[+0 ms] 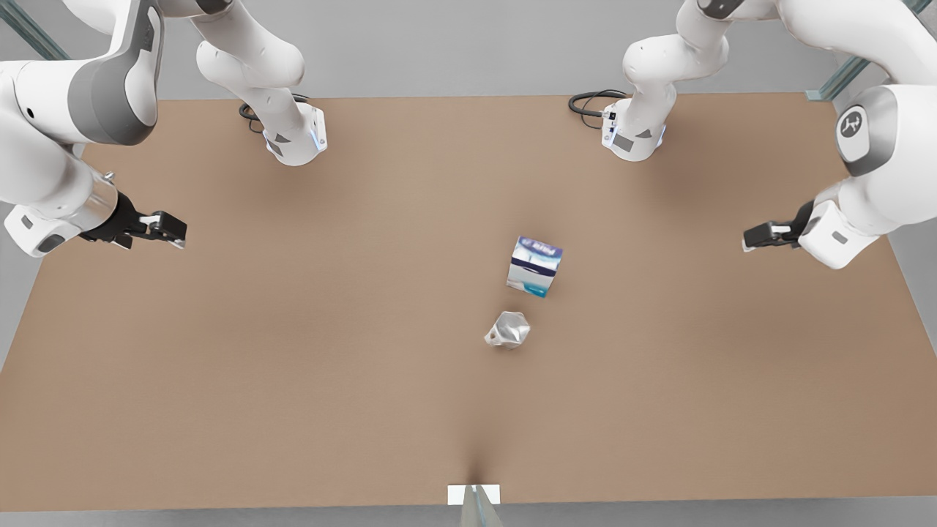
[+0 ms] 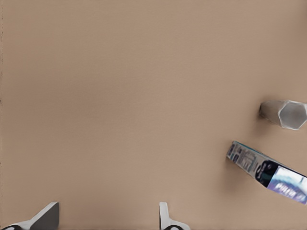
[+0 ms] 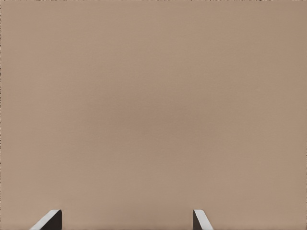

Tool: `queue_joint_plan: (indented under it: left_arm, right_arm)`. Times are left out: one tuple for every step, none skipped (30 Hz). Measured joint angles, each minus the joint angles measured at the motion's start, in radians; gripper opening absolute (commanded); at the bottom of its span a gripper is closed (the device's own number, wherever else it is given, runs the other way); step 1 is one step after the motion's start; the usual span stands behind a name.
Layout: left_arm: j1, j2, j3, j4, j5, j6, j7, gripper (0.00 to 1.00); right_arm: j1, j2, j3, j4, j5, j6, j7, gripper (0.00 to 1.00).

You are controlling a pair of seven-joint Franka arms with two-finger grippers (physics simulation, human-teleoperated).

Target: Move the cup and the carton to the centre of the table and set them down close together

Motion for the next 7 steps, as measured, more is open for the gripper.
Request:
queue_joint_plan:
  left_arm:
    - [-0.002, 0.000, 0.000, 0.000, 0.003, 0.000, 0.000, 1.00]
    - [-0.002, 0.000, 0.000, 0.000, 0.004, 0.000, 0.000, 1.00]
    - [-0.002, 0.000, 0.000, 0.000, 0.006, 0.000, 0.000, 1.00]
    - [-0.002, 0.000, 0.000, 0.000, 0.007, 0.000, 0.000, 1.00]
    - [-0.002, 0.000, 0.001, 0.000, 0.008, 0.000, 0.000, 1.00]
    - [-0.001, -0.002, 0.000, 0.000, 0.009, 0.000, -0.001, 1.00]
    - [-0.002, -0.002, 0.000, 0.000, 0.010, 0.000, -0.001, 1.00]
  right_arm:
    - [-0.001, 0.000, 0.000, 0.000, 0.000, 0.001, 0.000, 1.00]
    - [-0.001, 0.001, 0.000, -0.001, 0.000, 0.001, 0.000, 1.00]
    - [0.000, 0.001, 0.000, -0.002, 0.000, 0.001, 0.000, 1.00]
    - [0.001, 0.002, 0.000, -0.002, 0.000, 0.001, 0.000, 1.00]
    - [0.002, 0.002, 0.000, -0.002, 0.000, 0.001, 0.003, 1.00]
    - [0.006, 0.002, 0.000, -0.002, -0.002, 0.001, 0.004, 1.00]
    - [0.005, 0.002, 0.000, 0.000, 0.000, 0.001, 0.002, 1.00]
